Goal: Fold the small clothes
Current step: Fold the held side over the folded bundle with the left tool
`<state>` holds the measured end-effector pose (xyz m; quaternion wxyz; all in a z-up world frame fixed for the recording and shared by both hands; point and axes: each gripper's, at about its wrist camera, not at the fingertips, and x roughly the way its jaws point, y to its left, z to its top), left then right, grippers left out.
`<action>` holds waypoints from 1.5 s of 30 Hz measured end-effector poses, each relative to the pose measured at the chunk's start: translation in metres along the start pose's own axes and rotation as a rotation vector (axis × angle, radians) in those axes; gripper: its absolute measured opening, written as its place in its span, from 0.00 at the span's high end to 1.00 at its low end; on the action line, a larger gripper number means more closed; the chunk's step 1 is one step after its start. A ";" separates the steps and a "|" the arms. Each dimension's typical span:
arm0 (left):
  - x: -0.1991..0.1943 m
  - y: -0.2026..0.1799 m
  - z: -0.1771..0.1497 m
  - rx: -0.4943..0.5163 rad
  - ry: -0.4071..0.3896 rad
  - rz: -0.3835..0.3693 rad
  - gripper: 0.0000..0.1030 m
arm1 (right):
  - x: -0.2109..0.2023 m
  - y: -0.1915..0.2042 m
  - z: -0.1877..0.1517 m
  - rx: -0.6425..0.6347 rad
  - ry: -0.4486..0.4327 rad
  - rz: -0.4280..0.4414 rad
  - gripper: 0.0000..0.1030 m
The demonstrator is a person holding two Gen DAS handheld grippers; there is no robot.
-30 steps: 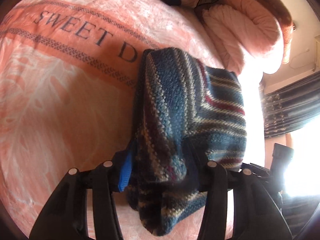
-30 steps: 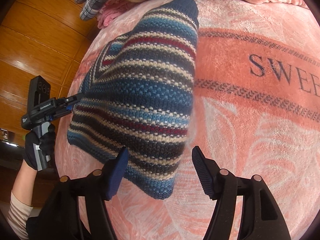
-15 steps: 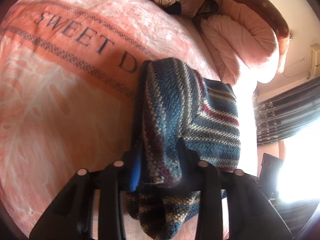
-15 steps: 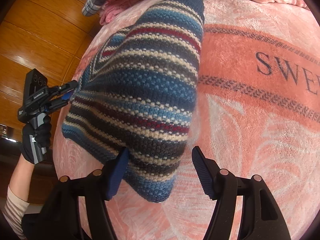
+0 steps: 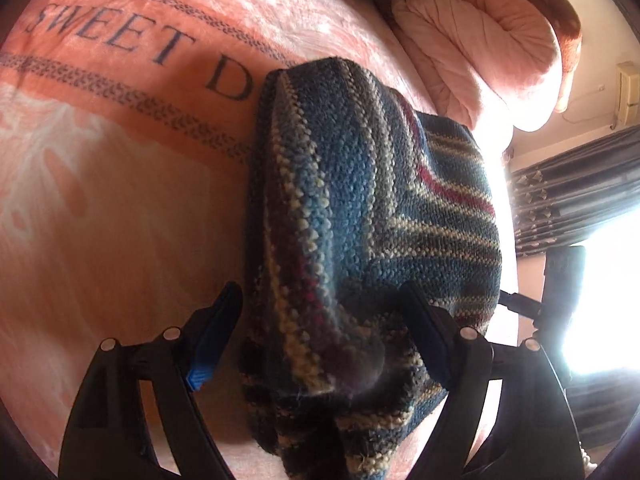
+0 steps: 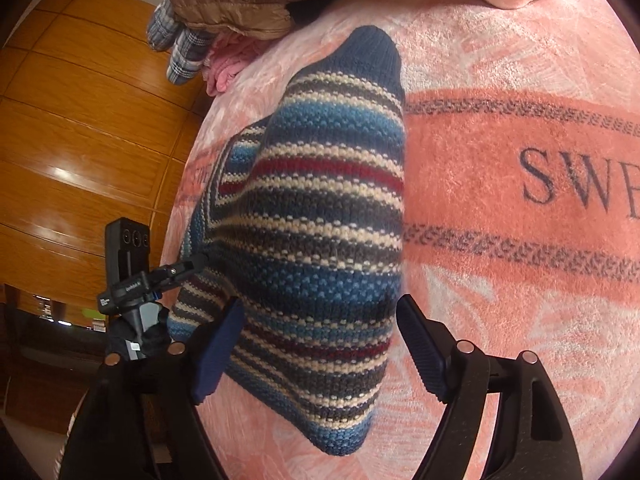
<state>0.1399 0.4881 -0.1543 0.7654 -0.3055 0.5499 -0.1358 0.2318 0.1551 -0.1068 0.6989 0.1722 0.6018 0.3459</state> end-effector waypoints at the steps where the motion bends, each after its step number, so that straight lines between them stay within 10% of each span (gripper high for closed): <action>1: 0.004 -0.001 0.001 0.009 0.000 0.010 0.22 | 0.003 -0.001 0.004 0.009 -0.001 0.012 0.21; 12: 0.028 0.007 0.007 -0.023 0.020 -0.080 0.17 | 0.067 -0.024 0.027 0.099 0.056 0.126 0.07; 16: 0.026 0.004 0.003 -0.023 0.014 -0.101 0.51 | 0.056 -0.020 0.022 0.055 0.039 0.115 0.29; 26: 0.027 -0.094 -0.035 0.036 -0.033 -0.212 0.60 | -0.055 -0.016 -0.011 -0.050 0.006 0.104 0.42; 35: 0.086 -0.214 -0.087 0.145 0.000 -0.230 0.59 | -0.166 -0.096 -0.073 -0.017 -0.034 0.039 0.41; 45: 0.169 -0.208 -0.127 0.148 0.024 -0.158 0.51 | -0.125 -0.203 -0.112 0.163 0.044 -0.029 0.32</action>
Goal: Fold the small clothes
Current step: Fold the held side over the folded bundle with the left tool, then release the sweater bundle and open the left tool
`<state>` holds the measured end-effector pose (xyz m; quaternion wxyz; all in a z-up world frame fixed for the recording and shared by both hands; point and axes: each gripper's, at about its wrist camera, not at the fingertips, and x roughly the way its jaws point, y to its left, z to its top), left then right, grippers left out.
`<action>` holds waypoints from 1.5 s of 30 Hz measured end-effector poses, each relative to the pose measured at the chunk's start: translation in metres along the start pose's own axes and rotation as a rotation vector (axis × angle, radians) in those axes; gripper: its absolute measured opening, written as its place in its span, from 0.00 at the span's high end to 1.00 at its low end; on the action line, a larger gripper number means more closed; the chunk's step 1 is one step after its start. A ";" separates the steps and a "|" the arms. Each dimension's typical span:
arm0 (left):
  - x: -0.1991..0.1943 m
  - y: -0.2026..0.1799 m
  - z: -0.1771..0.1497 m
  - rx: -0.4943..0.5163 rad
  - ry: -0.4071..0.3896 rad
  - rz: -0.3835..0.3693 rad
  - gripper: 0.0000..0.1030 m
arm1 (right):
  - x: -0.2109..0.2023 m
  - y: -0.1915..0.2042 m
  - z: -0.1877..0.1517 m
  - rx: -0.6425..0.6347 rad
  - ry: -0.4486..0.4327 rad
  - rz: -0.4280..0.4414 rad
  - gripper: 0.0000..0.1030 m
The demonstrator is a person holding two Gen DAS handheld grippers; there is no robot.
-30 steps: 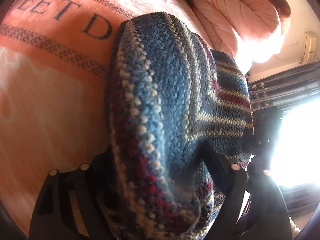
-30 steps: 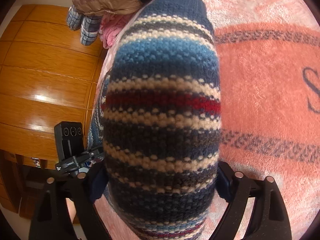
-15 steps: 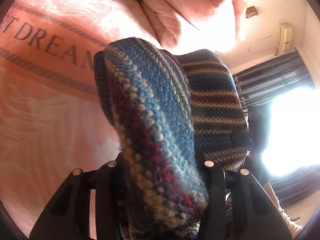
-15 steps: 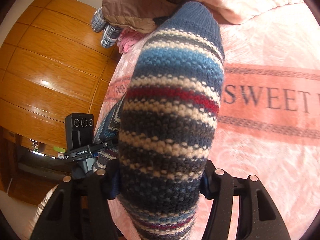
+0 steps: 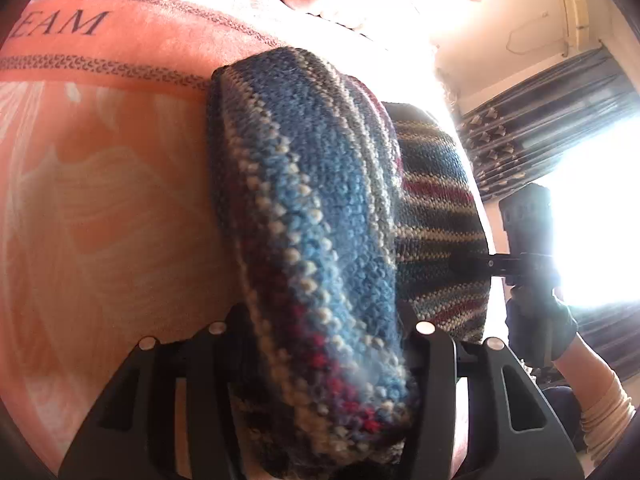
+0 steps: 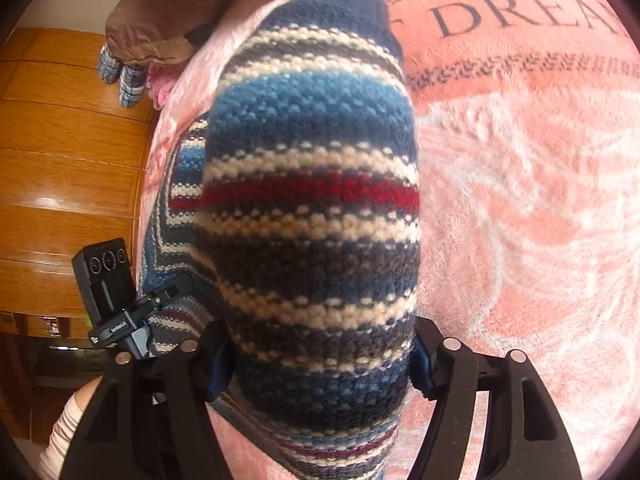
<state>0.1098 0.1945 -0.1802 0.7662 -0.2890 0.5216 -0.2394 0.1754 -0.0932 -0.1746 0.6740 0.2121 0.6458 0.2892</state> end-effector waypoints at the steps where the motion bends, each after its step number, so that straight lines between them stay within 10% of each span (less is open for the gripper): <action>1: 0.001 0.004 -0.001 -0.012 -0.004 -0.013 0.49 | 0.000 0.000 0.000 0.002 -0.003 0.004 0.32; 20: -0.056 -0.065 -0.044 0.054 -0.060 0.309 0.40 | -0.038 0.002 -0.075 -0.041 0.064 -0.077 0.19; 25: -0.054 -0.061 -0.064 0.117 -0.052 0.441 0.39 | -0.029 -0.006 -0.091 -0.042 0.086 -0.084 0.60; 31: -0.044 -0.032 -0.066 0.080 -0.037 0.472 0.37 | -0.023 -0.006 -0.099 -0.072 0.103 -0.132 0.62; 45: -0.104 -0.075 -0.089 -0.022 -0.072 0.550 0.35 | -0.078 0.054 -0.123 -0.136 -0.061 -0.514 0.17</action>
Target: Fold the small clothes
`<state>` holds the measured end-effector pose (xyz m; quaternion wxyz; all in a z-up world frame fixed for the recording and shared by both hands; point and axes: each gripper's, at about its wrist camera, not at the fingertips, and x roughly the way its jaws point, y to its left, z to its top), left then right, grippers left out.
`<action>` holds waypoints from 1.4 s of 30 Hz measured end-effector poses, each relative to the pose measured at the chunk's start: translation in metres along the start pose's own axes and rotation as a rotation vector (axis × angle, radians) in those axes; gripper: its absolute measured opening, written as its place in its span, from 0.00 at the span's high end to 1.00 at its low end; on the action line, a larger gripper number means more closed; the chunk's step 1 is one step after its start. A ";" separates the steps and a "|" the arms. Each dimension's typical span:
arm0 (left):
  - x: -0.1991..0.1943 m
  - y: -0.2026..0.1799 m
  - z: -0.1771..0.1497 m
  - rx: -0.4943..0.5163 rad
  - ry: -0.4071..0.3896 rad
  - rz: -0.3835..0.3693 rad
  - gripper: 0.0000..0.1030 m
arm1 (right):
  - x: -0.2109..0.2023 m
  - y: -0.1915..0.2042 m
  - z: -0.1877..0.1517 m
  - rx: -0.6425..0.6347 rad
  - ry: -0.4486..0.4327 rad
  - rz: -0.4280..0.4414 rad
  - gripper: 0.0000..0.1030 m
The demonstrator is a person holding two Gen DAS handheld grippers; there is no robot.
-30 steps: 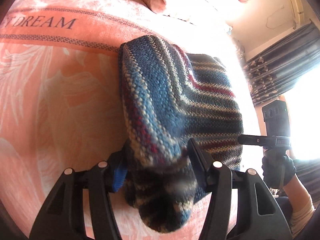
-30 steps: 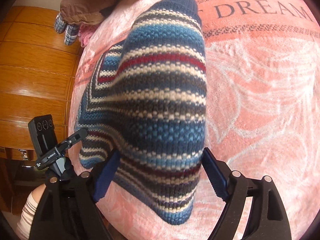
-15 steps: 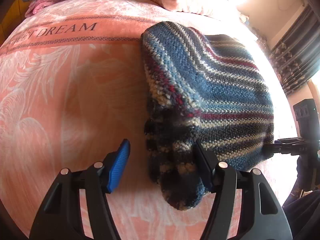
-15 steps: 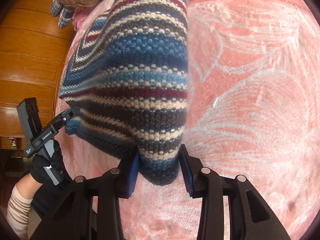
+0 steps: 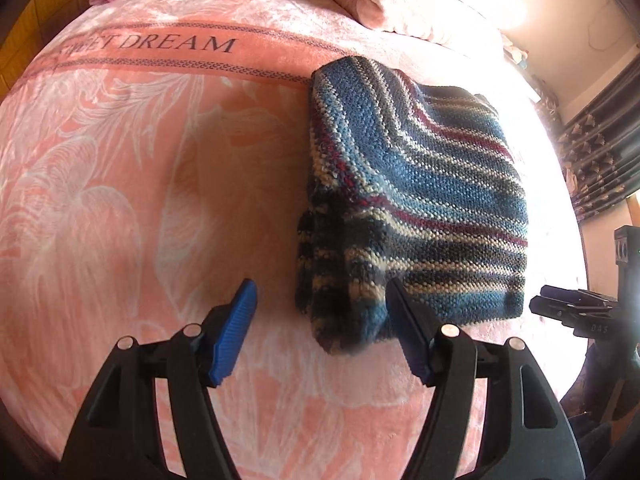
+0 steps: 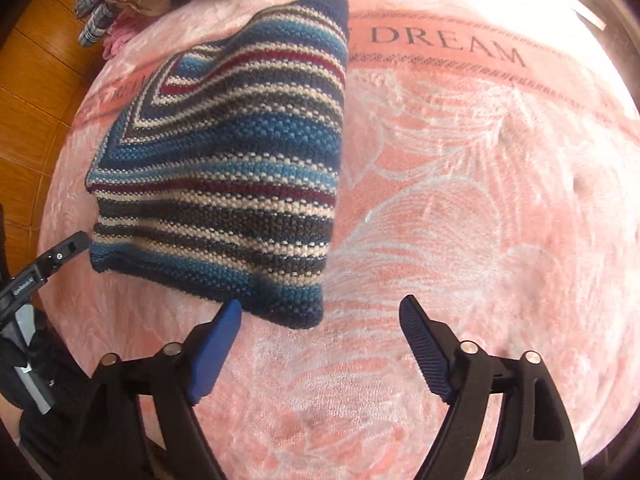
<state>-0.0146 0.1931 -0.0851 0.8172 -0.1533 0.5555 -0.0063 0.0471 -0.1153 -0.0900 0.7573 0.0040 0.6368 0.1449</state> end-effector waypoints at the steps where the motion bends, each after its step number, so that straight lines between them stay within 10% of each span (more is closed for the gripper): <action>1: -0.010 -0.002 -0.004 0.007 -0.015 0.015 0.33 | -0.010 0.003 -0.006 0.005 -0.028 -0.017 0.17; 14: -0.104 -0.024 -0.073 0.037 -0.145 0.148 0.11 | -0.106 0.050 -0.087 -0.026 -0.363 -0.150 0.04; 25: -0.128 -0.042 -0.119 0.087 -0.208 0.212 0.11 | -0.108 0.068 -0.129 0.013 -0.337 -0.256 0.04; 42: -0.136 -0.040 -0.146 0.081 -0.232 0.261 0.11 | -0.107 0.098 -0.153 -0.050 -0.346 -0.189 0.04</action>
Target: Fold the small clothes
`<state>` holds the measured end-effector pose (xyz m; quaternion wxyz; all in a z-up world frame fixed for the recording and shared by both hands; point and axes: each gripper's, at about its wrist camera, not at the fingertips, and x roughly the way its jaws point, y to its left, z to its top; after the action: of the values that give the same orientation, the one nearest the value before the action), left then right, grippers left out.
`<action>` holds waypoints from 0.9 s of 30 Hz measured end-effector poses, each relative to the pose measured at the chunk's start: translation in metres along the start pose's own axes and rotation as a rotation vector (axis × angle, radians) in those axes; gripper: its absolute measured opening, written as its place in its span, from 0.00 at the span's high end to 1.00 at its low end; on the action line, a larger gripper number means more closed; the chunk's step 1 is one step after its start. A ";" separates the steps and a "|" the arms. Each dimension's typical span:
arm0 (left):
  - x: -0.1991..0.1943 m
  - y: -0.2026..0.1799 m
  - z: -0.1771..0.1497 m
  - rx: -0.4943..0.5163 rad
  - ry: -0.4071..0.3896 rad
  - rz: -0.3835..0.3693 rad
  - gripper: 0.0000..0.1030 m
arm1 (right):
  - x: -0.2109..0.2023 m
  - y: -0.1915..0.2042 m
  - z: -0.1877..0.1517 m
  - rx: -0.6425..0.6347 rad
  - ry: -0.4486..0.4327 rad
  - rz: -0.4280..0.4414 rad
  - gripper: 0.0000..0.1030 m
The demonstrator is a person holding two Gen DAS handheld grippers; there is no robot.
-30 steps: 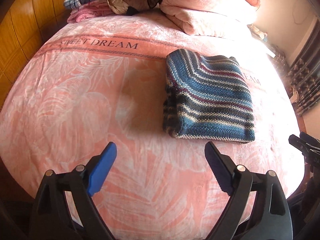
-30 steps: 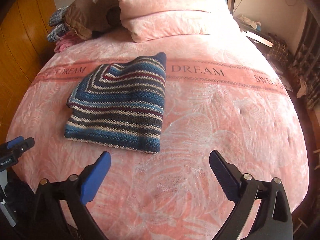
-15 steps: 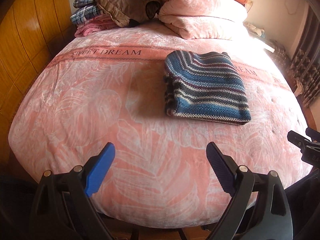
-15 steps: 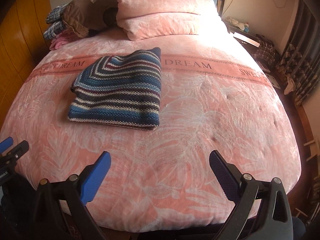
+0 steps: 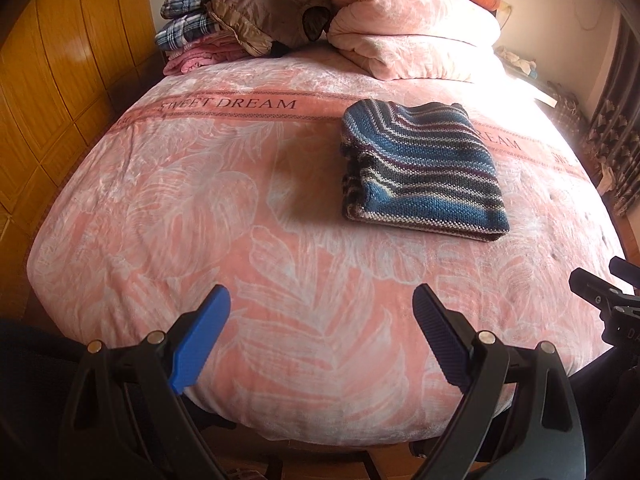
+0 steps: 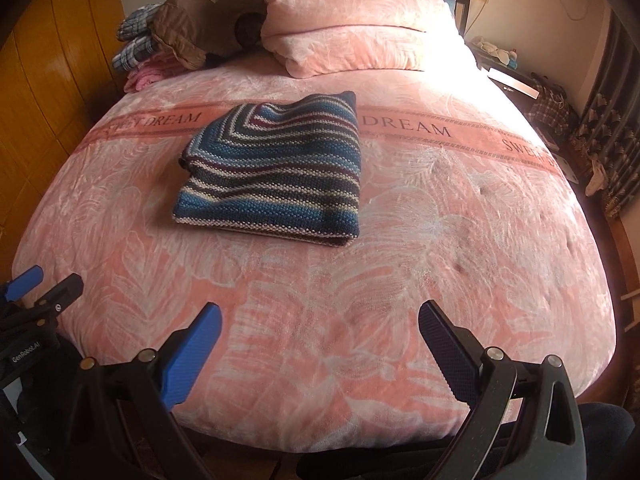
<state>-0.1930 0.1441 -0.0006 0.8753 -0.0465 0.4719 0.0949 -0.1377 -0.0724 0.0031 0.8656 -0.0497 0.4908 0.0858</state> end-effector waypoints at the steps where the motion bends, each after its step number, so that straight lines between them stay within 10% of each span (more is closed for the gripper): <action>1: 0.001 -0.001 -0.001 0.003 0.002 0.004 0.11 | -0.001 0.002 0.000 -0.006 -0.005 -0.004 0.04; 27: 0.023 -0.022 0.000 0.046 0.044 0.028 0.11 | 0.018 -0.012 0.006 0.048 0.058 -0.035 0.04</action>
<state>-0.1760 0.1255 -0.0200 0.8642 -0.0218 0.4935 0.0951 -0.1211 -0.0817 -0.0094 0.8533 -0.0400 0.5167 0.0574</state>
